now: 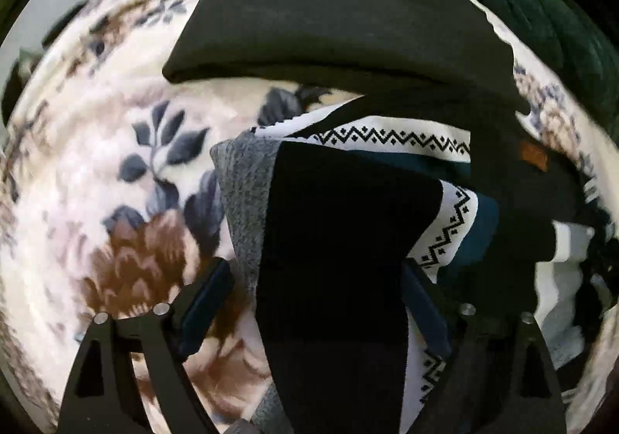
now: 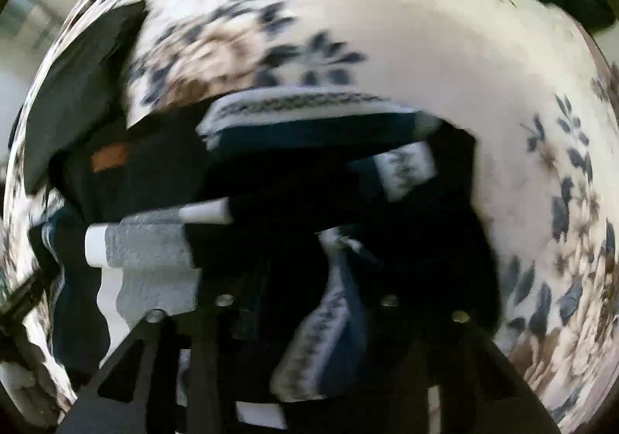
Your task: Fold small clothes
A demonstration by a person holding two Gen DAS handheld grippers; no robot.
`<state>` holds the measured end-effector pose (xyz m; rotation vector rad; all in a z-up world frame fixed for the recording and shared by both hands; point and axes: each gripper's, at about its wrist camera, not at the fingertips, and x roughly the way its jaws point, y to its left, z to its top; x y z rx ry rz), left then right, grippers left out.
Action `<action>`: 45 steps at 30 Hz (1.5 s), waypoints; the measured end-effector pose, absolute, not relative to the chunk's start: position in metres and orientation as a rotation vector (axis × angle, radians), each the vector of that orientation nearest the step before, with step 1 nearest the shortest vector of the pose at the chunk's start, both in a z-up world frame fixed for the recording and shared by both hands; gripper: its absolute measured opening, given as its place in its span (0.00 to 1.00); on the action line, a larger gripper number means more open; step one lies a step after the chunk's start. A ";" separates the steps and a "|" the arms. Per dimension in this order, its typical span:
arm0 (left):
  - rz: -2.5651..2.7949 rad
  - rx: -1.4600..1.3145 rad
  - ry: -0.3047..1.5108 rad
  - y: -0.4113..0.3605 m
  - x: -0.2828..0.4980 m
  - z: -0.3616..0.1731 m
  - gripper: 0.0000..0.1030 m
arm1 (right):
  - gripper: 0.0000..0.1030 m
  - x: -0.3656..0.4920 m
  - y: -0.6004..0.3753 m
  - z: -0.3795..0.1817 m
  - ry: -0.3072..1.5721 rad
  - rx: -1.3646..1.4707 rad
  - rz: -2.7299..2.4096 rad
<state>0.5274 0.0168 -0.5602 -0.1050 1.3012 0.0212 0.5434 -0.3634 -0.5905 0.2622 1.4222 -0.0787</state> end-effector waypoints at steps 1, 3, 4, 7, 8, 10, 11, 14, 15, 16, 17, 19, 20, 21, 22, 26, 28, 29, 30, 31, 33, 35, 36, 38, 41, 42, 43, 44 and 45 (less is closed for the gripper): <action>0.016 -0.107 1.292 0.018 0.525 -0.555 0.86 | 0.36 0.539 -0.366 -0.581 1.406 0.268 -0.084; 0.002 -0.104 1.258 0.017 0.516 -0.540 0.86 | 0.46 0.520 -0.366 -0.551 1.333 0.265 -0.056; -0.006 -0.106 1.232 0.016 0.506 -0.531 0.86 | 0.57 0.514 -0.364 -0.547 1.323 0.249 -0.055; 0.005 -0.071 1.235 0.013 0.486 -0.533 0.86 | 0.60 0.495 -0.360 -0.560 1.382 0.130 -0.057; 0.015 -0.060 1.253 0.015 0.484 -0.542 0.86 | 0.60 0.486 -0.364 -0.576 1.430 0.085 -0.092; 0.042 -0.090 1.321 0.022 0.481 -0.570 0.86 | 0.60 0.483 -0.370 -0.597 1.484 0.112 -0.104; 0.043 -0.114 1.332 0.027 0.483 -0.574 0.86 | 0.60 0.484 -0.372 -0.599 1.487 0.128 -0.104; 0.024 -0.174 1.307 0.038 0.478 -0.565 0.86 | 0.60 0.482 -0.381 -0.578 1.444 0.198 -0.113; 0.017 -0.180 1.287 0.040 0.472 -0.554 0.86 | 0.60 0.479 -0.383 -0.570 1.429 0.221 -0.114; 0.013 -0.187 1.276 0.042 0.467 -0.546 0.86 | 0.60 0.472 -0.388 -0.559 1.416 0.252 -0.115; 0.011 -0.194 1.266 0.044 0.458 -0.537 0.86 | 0.60 0.464 -0.393 -0.551 1.411 0.276 -0.118; -0.006 -0.198 1.265 0.041 0.432 -0.520 0.86 | 0.60 0.444 -0.401 -0.539 1.422 0.310 -0.126; -0.010 -0.185 1.270 0.037 0.419 -0.514 0.86 | 0.60 0.427 -0.404 -0.533 1.440 0.338 -0.122; -0.025 -0.167 1.278 0.033 0.402 -0.507 0.86 | 0.60 0.408 -0.411 -0.529 1.467 0.369 -0.119; -0.044 -0.153 1.288 0.026 0.389 -0.504 0.86 | 0.60 0.387 -0.419 -0.525 1.500 0.382 -0.132; -0.131 -0.092 1.349 -0.031 0.339 -0.497 0.86 | 0.61 0.327 -0.442 -0.504 1.577 0.440 -0.161; -0.185 -0.061 1.377 -0.071 0.313 -0.496 0.86 | 0.61 0.302 -0.466 -0.493 1.593 0.491 -0.166; -0.204 -0.048 1.386 -0.086 0.305 -0.498 0.86 | 0.61 0.295 -0.472 -0.491 1.598 0.502 -0.162; -0.224 -0.033 1.396 -0.108 0.290 -0.498 0.86 | 0.61 0.288 -0.482 -0.487 1.604 0.511 -0.153; -0.242 -0.036 1.409 -0.128 0.277 -0.499 0.86 | 0.61 0.285 -0.496 -0.483 1.612 0.507 -0.132; -0.258 -0.047 1.431 -0.167 0.253 -0.502 0.86 | 0.61 0.294 -0.509 -0.485 1.625 0.487 -0.089; -0.251 -0.055 1.465 -0.209 0.229 -0.508 0.86 | 0.61 0.307 -0.522 -0.486 1.636 0.451 -0.031; -0.234 -0.063 1.478 -0.227 0.219 -0.511 0.86 | 0.61 0.314 -0.532 -0.488 1.646 0.427 0.019; -0.212 -0.080 1.496 -0.254 0.201 -0.517 0.86 | 0.61 0.333 -0.542 -0.492 1.659 0.386 0.075; -0.161 -0.122 1.526 -0.295 0.177 -0.530 0.86 | 0.61 0.358 -0.552 -0.494 1.648 0.290 0.147; -0.151 -0.137 1.540 -0.308 0.169 -0.536 0.86 | 0.61 0.369 -0.555 -0.496 1.643 0.266 0.175; -0.148 -0.145 1.547 -0.317 0.165 -0.542 0.86 | 0.61 0.376 -0.556 -0.500 1.640 0.256 0.191; -0.147 -0.152 1.550 -0.327 0.159 -0.549 0.86 | 0.61 0.390 -0.559 -0.507 1.634 0.244 0.215; -0.137 -0.142 1.558 -0.340 0.154 -0.559 0.86 | 0.61 0.399 -0.560 -0.513 1.632 0.243 0.225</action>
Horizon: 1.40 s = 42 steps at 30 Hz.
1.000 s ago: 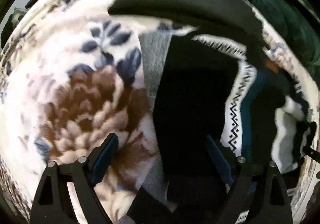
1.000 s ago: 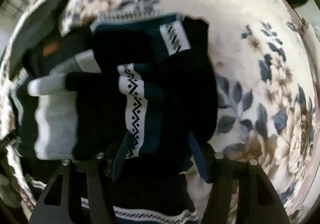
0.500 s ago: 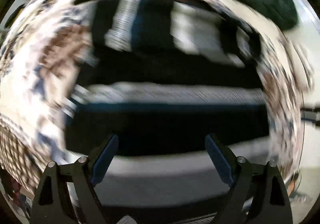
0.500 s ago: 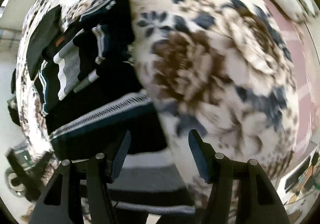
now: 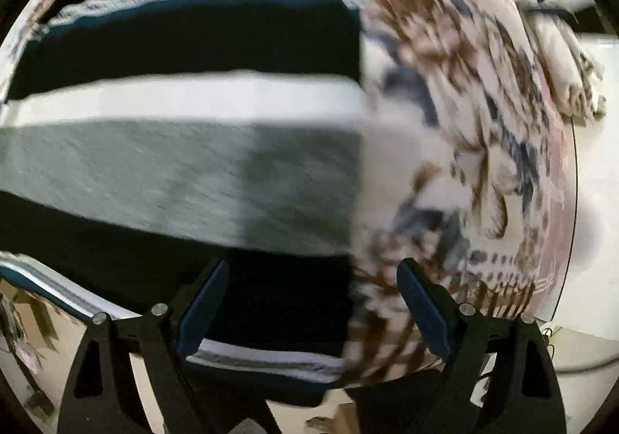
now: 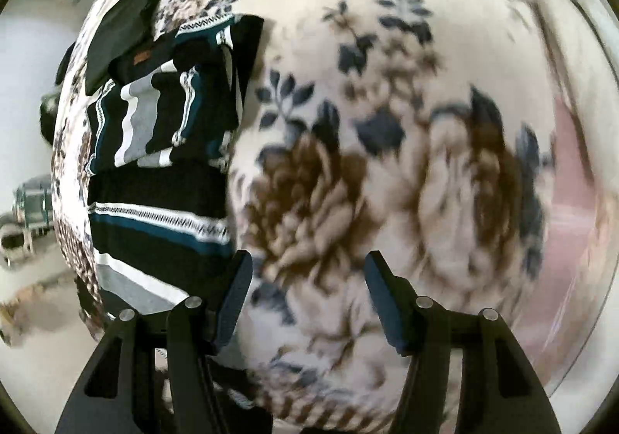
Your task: Fold small clothes
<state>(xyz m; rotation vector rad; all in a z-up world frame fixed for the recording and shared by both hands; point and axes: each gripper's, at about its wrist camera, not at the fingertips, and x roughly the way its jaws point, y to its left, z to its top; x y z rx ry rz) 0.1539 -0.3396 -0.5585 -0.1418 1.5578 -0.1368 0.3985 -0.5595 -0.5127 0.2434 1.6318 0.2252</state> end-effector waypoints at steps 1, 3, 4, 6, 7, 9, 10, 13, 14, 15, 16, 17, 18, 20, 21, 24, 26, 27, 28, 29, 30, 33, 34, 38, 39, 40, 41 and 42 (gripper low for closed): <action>-0.127 -0.135 1.559 -0.345 0.148 -0.562 0.86 | 0.61 0.408 -0.560 -0.519 1.631 0.252 0.239; -0.081 -0.112 1.550 -0.356 0.145 -0.574 0.86 | 0.61 0.434 -0.559 -0.537 1.615 0.281 0.273; -0.054 -0.100 1.540 -0.359 0.145 -0.577 0.86 | 0.61 0.445 -0.557 -0.544 1.607 0.294 0.284; -0.004 -0.097 1.517 -0.360 0.148 -0.583 0.86 | 0.61 0.475 -0.554 -0.563 1.585 0.347 0.313; 0.010 -0.100 1.511 -0.359 0.149 -0.584 0.86 | 0.61 0.487 -0.553 -0.571 1.578 0.379 0.322; 0.035 -0.108 1.489 -0.358 0.153 -0.587 0.86 | 0.61 0.520 -0.549 -0.591 1.563 0.458 0.334; 0.040 -0.104 1.478 -0.358 0.155 -0.588 0.85 | 0.61 0.528 -0.546 -0.597 1.562 0.483 0.337; 0.052 -0.082 1.427 -0.354 0.160 -0.584 0.53 | 0.61 0.559 -0.538 -0.625 1.576 0.601 0.337; 0.058 -0.076 1.415 -0.350 0.162 -0.581 0.40 | 0.61 0.568 -0.532 -0.634 1.573 0.643 0.344; 0.069 -0.070 1.397 -0.346 0.164 -0.578 0.18 | 0.61 0.572 -0.529 -0.637 1.567 0.669 0.348; 0.074 -0.071 1.378 -0.342 0.166 -0.575 0.07 | 0.59 0.576 -0.525 -0.639 1.548 0.699 0.357; 0.077 -0.079 1.363 -0.337 0.166 -0.571 0.07 | 0.40 0.576 -0.523 -0.638 1.534 0.712 0.362; 0.080 -0.091 1.343 -0.331 0.166 -0.565 0.06 | 0.20 0.578 -0.518 -0.637 1.531 0.710 0.365; 0.086 -0.118 1.306 -0.317 0.164 -0.549 0.06 | 0.08 0.579 -0.513 -0.627 1.522 0.690 0.346; 0.085 -0.138 1.295 -0.307 0.164 -0.538 0.06 | 0.08 0.579 -0.509 -0.619 1.518 0.671 0.341; 0.085 -0.187 1.257 -0.281 0.159 -0.510 0.06 | 0.08 0.580 -0.494 -0.588 1.513 0.601 0.349; 0.094 -0.234 1.236 -0.260 0.157 -0.488 0.05 | 0.07 0.582 -0.480 -0.566 1.511 0.548 0.352; 0.101 -0.257 1.228 -0.259 0.150 -0.482 0.05 | 0.07 0.585 -0.469 -0.551 1.510 0.512 0.349; 0.113 -0.288 1.215 -0.247 0.148 -0.473 0.05 | 0.07 0.587 -0.461 -0.540 1.510 0.486 0.347; 0.121 -0.316 1.204 -0.240 0.146 -0.467 0.05 | 0.07 0.590 -0.448 -0.526 1.512 0.443 0.341; 0.128 -0.353 1.196 -0.227 0.148 -0.462 0.05 | 0.07 0.593 -0.435 -0.516 1.516 0.412 0.338; 0.151 -0.446 1.176 -0.184 0.153 -0.454 0.05 | 0.07 0.598 -0.395 -0.488 1.516 0.332 0.336; 0.159 -0.466 1.170 -0.170 0.152 -0.454 0.05 | 0.07 0.598 -0.385 -0.480 1.510 0.307 0.346; 0.174 -0.546 1.166 -0.109 0.152 -0.462 0.05 | 0.07 0.607 -0.309 -0.466 1.496 0.237 0.337; 0.173 -0.563 1.168 -0.095 0.151 -0.465 0.05 | 0.07 0.610 -0.291 -0.466 1.495 0.228 0.331; 0.170 -0.587 1.170 -0.078 0.152 -0.471 0.05 | 0.07 0.613 -0.274 -0.467 1.493 0.223 0.328; 0.165 -0.602 1.174 -0.066 0.152 -0.474 0.05 | 0.07 0.616 -0.254 -0.469 1.491 0.215 0.322; 0.164 -0.620 1.174 -0.051 0.152 -0.477 0.05 | 0.07 0.620 -0.230 -0.472 1.496 0.195 0.317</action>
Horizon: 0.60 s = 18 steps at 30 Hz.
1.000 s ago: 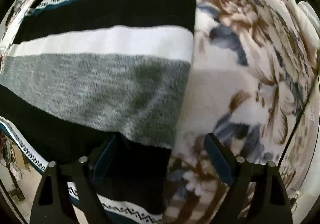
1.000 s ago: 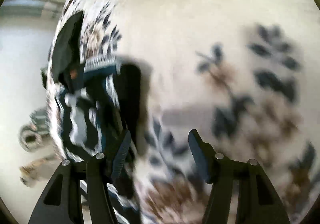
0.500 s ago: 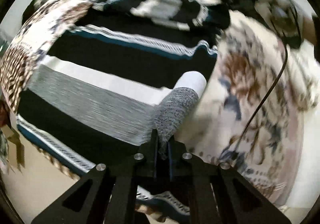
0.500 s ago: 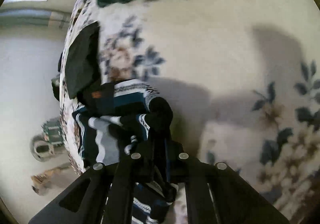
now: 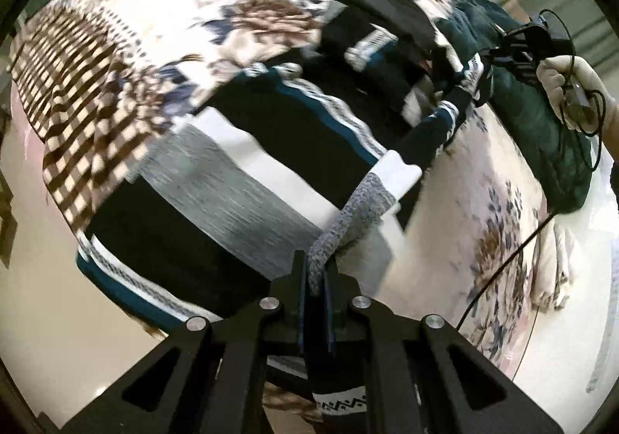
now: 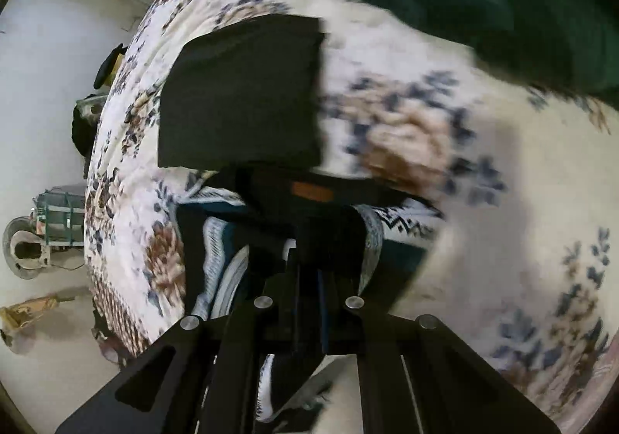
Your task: Fold small clothes
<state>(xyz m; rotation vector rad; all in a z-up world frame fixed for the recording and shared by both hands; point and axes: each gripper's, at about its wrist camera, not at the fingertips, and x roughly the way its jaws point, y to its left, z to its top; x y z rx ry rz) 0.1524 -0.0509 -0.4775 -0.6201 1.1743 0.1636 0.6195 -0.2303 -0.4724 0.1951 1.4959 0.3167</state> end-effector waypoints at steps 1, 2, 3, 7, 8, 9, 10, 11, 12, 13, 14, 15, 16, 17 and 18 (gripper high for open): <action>0.158 -0.645 1.174 -0.035 0.154 -0.481 0.05 | 0.07 0.622 -0.214 -0.474 1.496 0.181 0.314; 0.152 -0.663 1.175 -0.024 0.155 -0.484 0.05 | 0.07 0.625 -0.194 -0.477 1.493 0.163 0.311; 0.148 -0.687 1.175 -0.008 0.157 -0.488 0.05 | 0.07 0.629 -0.168 -0.482 1.494 0.125 0.310; 0.135 -0.739 1.189 0.029 0.157 -0.500 0.05 | 0.07 0.638 -0.100 -0.504 1.510 0.050 0.294; 0.139 -0.747 1.194 0.038 0.156 -0.505 0.05 | 0.07 0.641 -0.078 -0.512 1.517 0.033 0.291; 0.147 -0.759 1.197 0.047 0.154 -0.509 0.05 | 0.07 0.642 -0.064 -0.517 1.523 0.015 0.294; 0.152 -0.770 1.201 0.055 0.153 -0.513 0.05 | 0.07 0.643 -0.050 -0.522 1.526 -0.008 0.296; 0.156 -0.779 1.207 0.061 0.152 -0.516 0.05 | 0.07 0.644 -0.034 -0.529 1.531 -0.034 0.298; 0.161 -0.784 1.213 0.069 0.150 -0.521 0.05 | 0.07 0.645 -0.017 -0.537 1.538 -0.056 0.298; 0.163 -0.791 1.221 0.076 0.149 -0.526 0.05 | 0.07 0.645 -0.007 -0.544 1.544 -0.070 0.298; 0.166 -0.794 1.230 0.081 0.149 -0.530 0.03 | 0.07 0.645 0.005 -0.551 1.550 -0.094 0.298; 0.174 -0.789 1.239 0.087 0.148 -0.535 0.02 | 0.07 0.644 0.017 -0.559 1.549 -0.118 0.295; 0.182 -0.786 1.245 0.094 0.147 -0.540 0.02 | 0.07 0.643 0.023 -0.565 1.551 -0.126 0.291; 0.184 -0.790 1.261 0.102 0.146 -0.547 0.02 | 0.07 0.643 0.030 -0.574 1.562 -0.130 0.286; 0.172 -0.793 1.279 0.107 0.146 -0.554 0.02 | 0.07 0.644 0.033 -0.583 1.588 -0.122 0.284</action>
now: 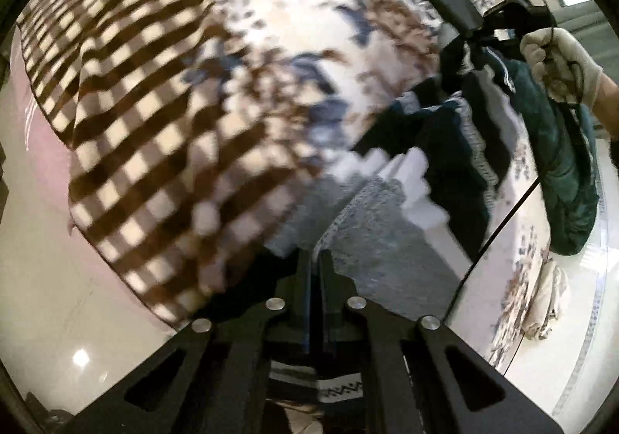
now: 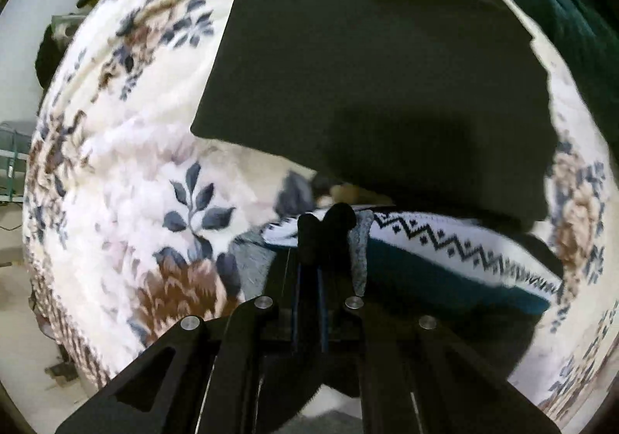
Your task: Fold small clothes
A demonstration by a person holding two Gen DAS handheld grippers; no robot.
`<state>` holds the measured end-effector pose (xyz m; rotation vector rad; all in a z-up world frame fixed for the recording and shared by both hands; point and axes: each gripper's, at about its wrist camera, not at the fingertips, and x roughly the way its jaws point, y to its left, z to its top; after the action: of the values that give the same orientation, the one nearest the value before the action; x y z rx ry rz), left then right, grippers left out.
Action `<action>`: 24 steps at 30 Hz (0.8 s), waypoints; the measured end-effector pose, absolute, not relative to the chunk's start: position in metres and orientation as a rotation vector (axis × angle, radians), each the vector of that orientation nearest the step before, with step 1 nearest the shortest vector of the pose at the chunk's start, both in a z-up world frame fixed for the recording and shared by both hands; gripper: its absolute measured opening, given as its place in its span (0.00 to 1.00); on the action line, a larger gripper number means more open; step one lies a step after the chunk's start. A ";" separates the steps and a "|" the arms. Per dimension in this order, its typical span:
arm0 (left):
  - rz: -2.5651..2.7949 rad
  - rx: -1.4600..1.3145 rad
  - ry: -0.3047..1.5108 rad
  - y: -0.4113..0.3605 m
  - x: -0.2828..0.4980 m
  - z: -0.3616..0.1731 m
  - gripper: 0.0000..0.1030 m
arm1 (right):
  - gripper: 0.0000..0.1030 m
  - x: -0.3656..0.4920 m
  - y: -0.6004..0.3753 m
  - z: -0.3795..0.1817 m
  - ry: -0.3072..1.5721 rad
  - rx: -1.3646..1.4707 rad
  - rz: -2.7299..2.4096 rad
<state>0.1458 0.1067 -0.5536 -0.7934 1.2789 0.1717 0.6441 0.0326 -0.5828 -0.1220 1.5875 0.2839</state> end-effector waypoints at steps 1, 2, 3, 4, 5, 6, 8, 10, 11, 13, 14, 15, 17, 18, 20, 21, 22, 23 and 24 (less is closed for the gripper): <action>0.147 -0.804 1.296 0.113 0.146 -0.560 0.04 | 0.10 0.645 0.032 -0.588 1.610 -0.104 0.278; 0.136 -0.818 1.307 0.118 0.146 -0.564 0.04 | 0.14 0.643 0.029 -0.590 1.627 -0.069 0.285; 0.130 -0.841 1.312 0.125 0.145 -0.565 0.04 | 0.18 0.637 0.023 -0.586 1.634 -0.012 0.317; 0.112 -0.865 1.304 0.132 0.142 -0.563 0.05 | 0.33 0.630 0.017 -0.578 1.634 0.039 0.354; 0.110 -0.865 1.304 0.137 0.140 -0.560 0.08 | 0.50 0.619 0.010 -0.567 1.623 0.067 0.385; 0.113 -0.859 1.310 0.140 0.139 -0.558 0.20 | 0.58 0.608 0.003 -0.557 1.605 0.078 0.410; 0.092 -0.888 1.297 0.146 0.137 -0.552 0.42 | 0.60 0.576 -0.016 -0.532 1.566 0.075 0.447; 0.082 -0.886 1.281 0.146 0.137 -0.546 0.51 | 0.64 0.534 -0.039 -0.515 1.549 0.067 0.464; 0.067 -0.870 1.286 0.143 0.140 -0.545 0.51 | 0.65 0.503 -0.057 -0.511 1.567 0.069 0.463; 0.054 -0.810 1.319 0.131 0.147 -0.547 0.51 | 0.65 0.465 -0.083 -0.513 1.603 0.089 0.449; 0.049 -0.776 1.340 0.124 0.151 -0.549 0.51 | 0.65 0.441 -0.098 -0.518 1.629 0.104 0.429; 0.036 -0.729 1.368 0.113 0.155 -0.555 0.51 | 0.65 0.413 -0.117 -0.527 1.659 0.134 0.401; 0.056 -0.644 1.404 0.099 0.160 -0.562 0.49 | 0.65 0.365 -0.151 -0.551 1.716 0.210 0.344; 0.064 -0.625 1.414 0.095 0.162 -0.564 0.49 | 0.65 0.349 -0.164 -0.558 1.729 0.235 0.325; 0.072 -0.615 1.404 0.093 0.168 -0.552 0.50 | 0.65 0.318 -0.191 -0.574 1.737 0.295 0.272; 0.073 -0.608 1.377 0.093 0.174 -0.540 0.51 | 0.65 0.307 -0.207 -0.581 1.726 0.341 0.245; 0.065 -0.599 1.357 0.092 0.182 -0.531 0.51 | 0.65 0.302 -0.220 -0.587 1.707 0.381 0.223; 0.051 -0.581 1.337 0.090 0.197 -0.519 0.51 | 0.65 0.301 -0.228 -0.589 1.695 0.401 0.212; 0.040 -0.569 1.322 0.089 0.209 -0.512 0.51 | 0.65 0.300 -0.239 -0.593 1.675 0.433 0.193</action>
<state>0.2093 0.0888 -0.5119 -0.5688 1.3220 0.0400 0.3005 -0.2392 -0.5929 0.4333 1.6754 0.1932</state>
